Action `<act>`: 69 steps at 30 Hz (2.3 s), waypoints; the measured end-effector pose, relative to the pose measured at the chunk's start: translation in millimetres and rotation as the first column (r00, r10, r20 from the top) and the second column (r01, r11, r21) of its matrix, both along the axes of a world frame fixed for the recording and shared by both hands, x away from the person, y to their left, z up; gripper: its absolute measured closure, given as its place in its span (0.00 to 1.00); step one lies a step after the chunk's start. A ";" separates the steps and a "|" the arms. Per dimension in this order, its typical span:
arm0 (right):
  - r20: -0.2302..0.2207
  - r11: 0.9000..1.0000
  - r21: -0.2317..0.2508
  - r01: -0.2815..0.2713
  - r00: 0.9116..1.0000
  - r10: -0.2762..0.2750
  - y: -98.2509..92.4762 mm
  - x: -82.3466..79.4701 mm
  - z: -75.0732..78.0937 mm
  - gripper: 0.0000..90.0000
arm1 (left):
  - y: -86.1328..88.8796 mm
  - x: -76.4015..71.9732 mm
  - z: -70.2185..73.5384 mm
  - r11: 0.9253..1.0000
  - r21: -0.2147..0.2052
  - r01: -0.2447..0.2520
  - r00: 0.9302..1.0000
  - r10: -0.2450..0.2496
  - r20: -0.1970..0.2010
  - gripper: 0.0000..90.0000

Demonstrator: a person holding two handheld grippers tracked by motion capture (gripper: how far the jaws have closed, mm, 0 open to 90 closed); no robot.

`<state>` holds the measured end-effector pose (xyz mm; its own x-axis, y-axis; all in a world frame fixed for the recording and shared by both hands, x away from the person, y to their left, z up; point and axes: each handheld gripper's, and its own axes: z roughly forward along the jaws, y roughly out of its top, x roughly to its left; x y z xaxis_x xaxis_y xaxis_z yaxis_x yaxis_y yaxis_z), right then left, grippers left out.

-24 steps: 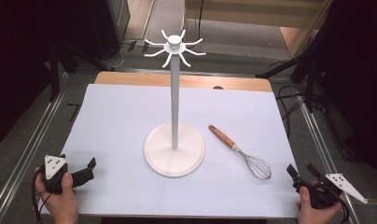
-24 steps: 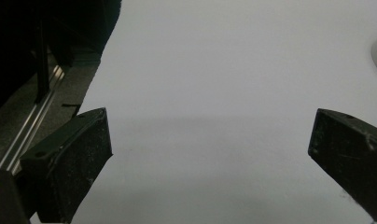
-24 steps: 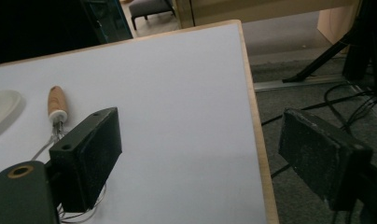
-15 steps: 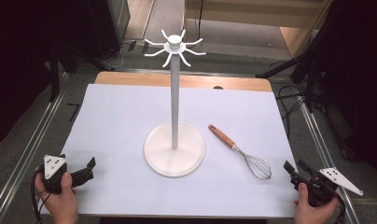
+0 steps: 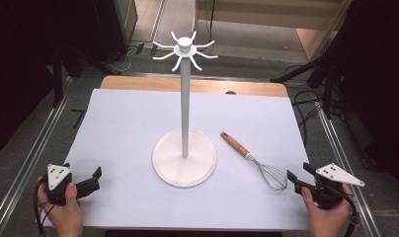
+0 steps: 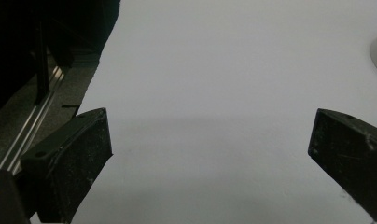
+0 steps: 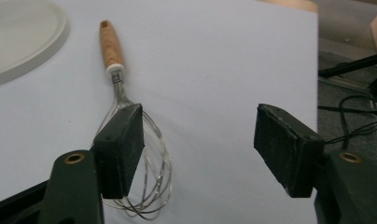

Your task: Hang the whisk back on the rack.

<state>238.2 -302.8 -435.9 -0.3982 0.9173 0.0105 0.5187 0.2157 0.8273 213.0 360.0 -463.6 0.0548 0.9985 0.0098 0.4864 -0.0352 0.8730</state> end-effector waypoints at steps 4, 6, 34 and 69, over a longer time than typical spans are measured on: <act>-0.066 0.997 -0.063 -0.043 0.997 0.038 12.3 11.9 5.6 0.41 | -0.3 -0.2 -0.1 1.000 0.000 0.001 1.000 -0.001 0.002 0.00; -0.103 0.994 -0.080 -0.070 0.993 0.062 17.0 18.9 7.7 0.42 | -1.2 0.3 -0.1 1.000 0.011 0.001 1.000 -0.001 -0.003 0.00; -0.366 0.927 -0.257 -0.274 0.915 0.169 73.6 81.7 31.9 0.49 | -1.1 1.4 -0.3 1.000 0.011 0.006 1.000 -0.006 -0.013 0.00; -0.570 0.861 -0.321 -0.394 0.806 0.157 141.4 144.6 16.2 0.59 | -1.7 1.9 -0.3 1.000 0.018 0.009 1.000 -0.008 -0.015 0.00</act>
